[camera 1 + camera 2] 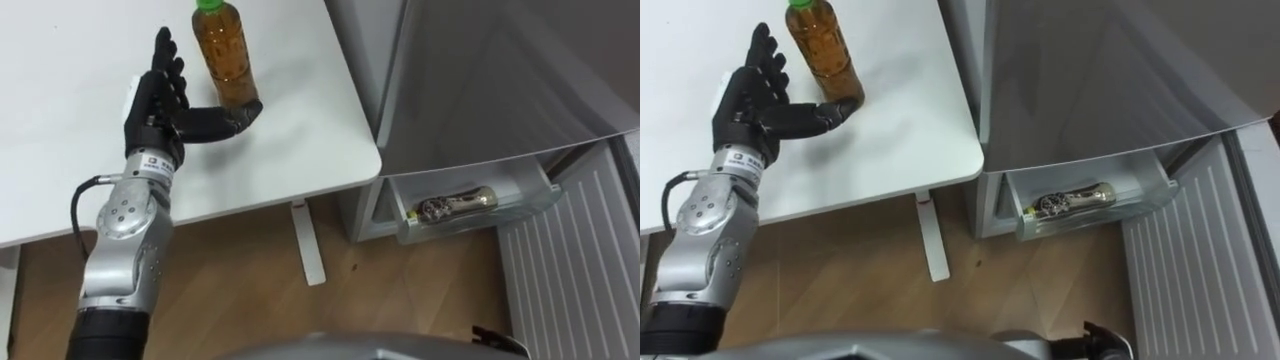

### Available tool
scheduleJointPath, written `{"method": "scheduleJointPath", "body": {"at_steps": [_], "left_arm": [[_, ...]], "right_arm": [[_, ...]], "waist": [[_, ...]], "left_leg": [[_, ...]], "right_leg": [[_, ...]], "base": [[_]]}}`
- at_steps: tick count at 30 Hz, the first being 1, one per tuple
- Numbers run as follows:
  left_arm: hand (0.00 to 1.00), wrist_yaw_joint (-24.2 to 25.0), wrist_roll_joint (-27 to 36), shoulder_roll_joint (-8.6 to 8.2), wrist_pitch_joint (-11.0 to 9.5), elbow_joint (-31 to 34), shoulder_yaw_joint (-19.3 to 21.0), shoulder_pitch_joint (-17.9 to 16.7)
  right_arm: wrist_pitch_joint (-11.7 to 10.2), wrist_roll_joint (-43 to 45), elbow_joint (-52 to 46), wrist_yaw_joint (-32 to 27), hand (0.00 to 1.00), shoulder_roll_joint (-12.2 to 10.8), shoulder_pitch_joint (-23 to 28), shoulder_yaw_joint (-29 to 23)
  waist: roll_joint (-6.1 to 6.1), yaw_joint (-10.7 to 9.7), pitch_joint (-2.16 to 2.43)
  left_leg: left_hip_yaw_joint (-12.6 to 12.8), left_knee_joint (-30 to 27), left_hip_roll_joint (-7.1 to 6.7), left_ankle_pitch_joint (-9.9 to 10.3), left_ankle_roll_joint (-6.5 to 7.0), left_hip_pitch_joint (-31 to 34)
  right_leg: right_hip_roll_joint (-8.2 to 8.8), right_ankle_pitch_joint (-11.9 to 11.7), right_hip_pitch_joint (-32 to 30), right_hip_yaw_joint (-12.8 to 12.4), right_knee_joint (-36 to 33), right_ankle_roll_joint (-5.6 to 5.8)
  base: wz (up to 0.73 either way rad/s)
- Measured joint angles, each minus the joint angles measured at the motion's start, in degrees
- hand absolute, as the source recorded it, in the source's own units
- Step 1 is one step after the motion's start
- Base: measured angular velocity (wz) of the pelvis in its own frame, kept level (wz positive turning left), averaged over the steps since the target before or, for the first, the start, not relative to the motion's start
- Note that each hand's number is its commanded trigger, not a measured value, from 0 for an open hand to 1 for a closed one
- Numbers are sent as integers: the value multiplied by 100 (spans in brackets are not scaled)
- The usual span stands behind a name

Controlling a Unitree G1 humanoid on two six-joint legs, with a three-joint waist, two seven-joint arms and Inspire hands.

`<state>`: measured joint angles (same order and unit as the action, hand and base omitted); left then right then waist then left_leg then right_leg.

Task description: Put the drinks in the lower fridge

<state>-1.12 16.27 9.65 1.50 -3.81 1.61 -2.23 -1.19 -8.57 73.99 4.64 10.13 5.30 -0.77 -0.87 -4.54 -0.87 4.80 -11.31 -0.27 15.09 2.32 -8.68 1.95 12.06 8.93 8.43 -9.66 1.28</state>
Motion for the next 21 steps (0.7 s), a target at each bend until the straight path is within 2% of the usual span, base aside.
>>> {"method": "scheduleJointPath", "body": {"at_steps": [11,17,21], "left_arm": [[0,-100,111,32,-1,-520,57,557],[0,-393,236,142,-3,-988,62,858],[0,-646,658,278,-2,-1339,119,1103]], "right_arm": [[0,41,-12,140,0,-1,10,-58],[0,442,-21,131,0,26,26,-114],[22,453,-16,125,0,53,48,-130]], "waist": [[-6,-72,5],[-45,-179,0],[-88,-182,21]], "left_leg": [[112,1,30,0,-1,-110],[145,5,44,0,-1,-180],[159,57,48,-1,-2,-209]], "right_leg": [[-29,-12,23,-147,-7,-17],[-46,-19,17,-204,-9,-28],[-59,-22,13,-241,-11,-33]], "base": [[-6],[-6],[-4]]}}
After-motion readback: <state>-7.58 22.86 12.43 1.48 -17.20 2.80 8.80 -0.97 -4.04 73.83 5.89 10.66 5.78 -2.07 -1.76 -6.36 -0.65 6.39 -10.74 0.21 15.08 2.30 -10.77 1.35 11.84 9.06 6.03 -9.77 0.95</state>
